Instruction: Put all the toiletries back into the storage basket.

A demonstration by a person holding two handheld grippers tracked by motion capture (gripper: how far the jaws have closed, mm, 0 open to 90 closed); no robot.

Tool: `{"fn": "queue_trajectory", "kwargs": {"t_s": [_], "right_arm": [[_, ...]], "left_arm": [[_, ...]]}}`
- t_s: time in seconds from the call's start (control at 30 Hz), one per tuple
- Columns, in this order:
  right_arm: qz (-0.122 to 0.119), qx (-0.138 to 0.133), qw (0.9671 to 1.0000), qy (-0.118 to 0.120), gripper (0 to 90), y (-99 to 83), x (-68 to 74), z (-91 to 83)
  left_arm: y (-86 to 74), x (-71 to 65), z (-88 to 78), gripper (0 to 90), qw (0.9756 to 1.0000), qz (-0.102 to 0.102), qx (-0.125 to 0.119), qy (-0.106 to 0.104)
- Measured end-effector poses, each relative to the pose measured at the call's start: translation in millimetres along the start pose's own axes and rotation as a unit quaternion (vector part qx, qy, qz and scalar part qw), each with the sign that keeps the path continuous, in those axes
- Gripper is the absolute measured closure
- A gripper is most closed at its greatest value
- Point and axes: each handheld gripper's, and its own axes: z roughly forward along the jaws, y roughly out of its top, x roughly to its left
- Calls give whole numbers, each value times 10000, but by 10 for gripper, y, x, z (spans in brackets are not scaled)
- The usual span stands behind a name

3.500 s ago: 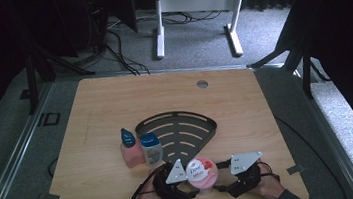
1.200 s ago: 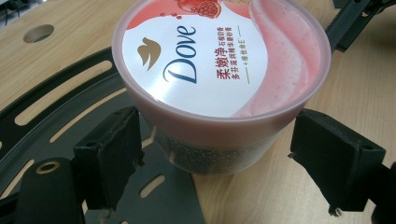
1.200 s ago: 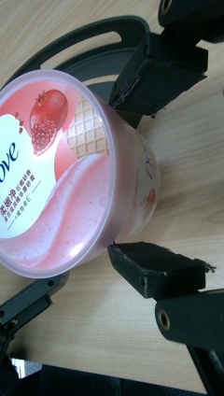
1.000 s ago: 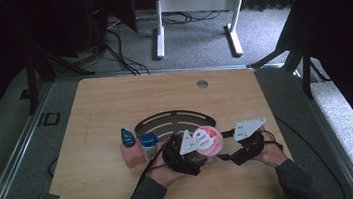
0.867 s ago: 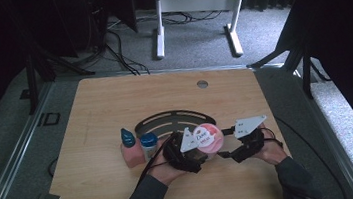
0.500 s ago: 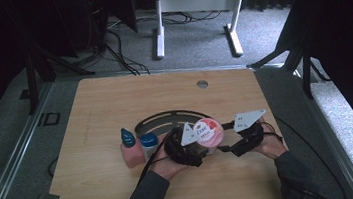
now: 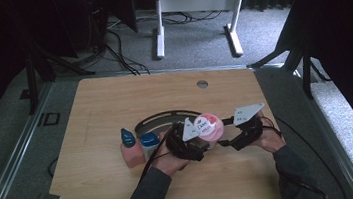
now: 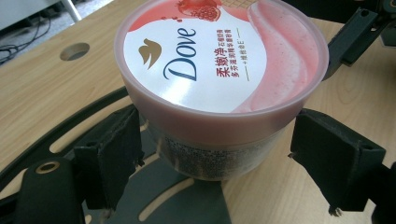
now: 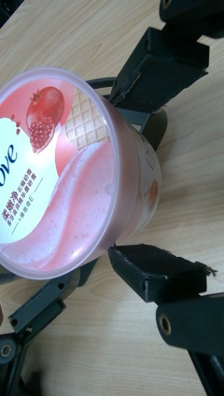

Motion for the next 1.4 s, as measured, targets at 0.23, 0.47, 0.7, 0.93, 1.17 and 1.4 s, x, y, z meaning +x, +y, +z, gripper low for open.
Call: {"fn": "queue_trajectory", "kwargs": {"t_s": [0.23, 0.47, 0.7, 0.93, 1.17, 1.4], "right_arm": [[25, 50, 10000, 30, 240, -8, -90, 30], [47, 26, 9999, 132, 239, 6, -200, 63], [-15, 115, 9998, 173, 234, 67, -297, 104], [29, 209, 9995, 253, 232, 68, -357, 162], [59, 276, 9991, 306, 233, 69, -426, 219], [27, 433, 9985, 345, 233, 96, -486, 266]], "left_arm": [[19, -2, 56, 170, 9998, -28, 26, 180], [20, 24, 92, 170, 9992, -215, -44, 326], [21, 37, 124, 170, 9980, -337, -92, 528], [8, 33, 170, 170, 9969, -390, -48, 679], [-4, 40, 223, 170, 9957, -417, -32, 827], [-21, 56, 263, 170, 9945, -483, -51, 924]]}}
